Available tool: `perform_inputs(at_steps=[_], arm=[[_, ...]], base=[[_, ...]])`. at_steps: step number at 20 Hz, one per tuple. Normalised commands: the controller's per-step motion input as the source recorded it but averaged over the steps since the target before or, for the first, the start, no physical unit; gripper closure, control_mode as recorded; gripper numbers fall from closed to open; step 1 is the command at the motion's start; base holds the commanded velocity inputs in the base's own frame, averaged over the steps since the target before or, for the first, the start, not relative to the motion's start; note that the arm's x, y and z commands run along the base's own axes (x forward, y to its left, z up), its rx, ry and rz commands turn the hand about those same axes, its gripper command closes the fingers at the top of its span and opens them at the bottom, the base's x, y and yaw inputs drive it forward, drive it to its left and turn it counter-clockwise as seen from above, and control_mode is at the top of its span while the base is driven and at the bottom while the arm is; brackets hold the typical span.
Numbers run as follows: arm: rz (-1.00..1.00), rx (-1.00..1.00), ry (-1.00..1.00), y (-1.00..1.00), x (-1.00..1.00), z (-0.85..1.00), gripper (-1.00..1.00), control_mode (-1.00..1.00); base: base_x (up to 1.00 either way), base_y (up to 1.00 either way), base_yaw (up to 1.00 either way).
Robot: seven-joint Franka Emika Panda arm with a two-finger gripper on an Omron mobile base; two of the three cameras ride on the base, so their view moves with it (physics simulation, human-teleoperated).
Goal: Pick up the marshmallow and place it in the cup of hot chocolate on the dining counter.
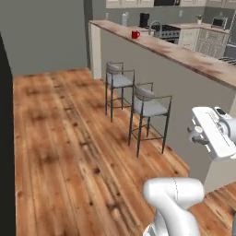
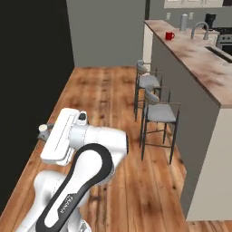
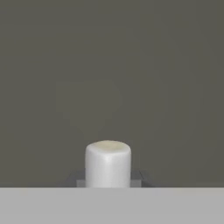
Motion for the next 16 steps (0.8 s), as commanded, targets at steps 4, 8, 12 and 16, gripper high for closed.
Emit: perform_inputs(at_steps=[4, 8, 12, 16], arm=[[0.0, 0.0, 0.0, 0.0, 0.0, 0.0, 1.0, 1.0], [0.0, 0.0, 0.0, 0.0, 0.0, 0.0, 1.0, 1.0], [0.0, 0.0, 0.0, 0.0, 0.0, 0.0, 1.0, 1.0], [0.0, 0.0, 0.0, 0.0, 0.0, 0.0, 1.0, 1.0]], base=[[1.0, 1.0, -0.47], [1.0, 1.0, -0.47], [1.0, 1.0, -0.47], [1.0, 1.0, -0.45]])
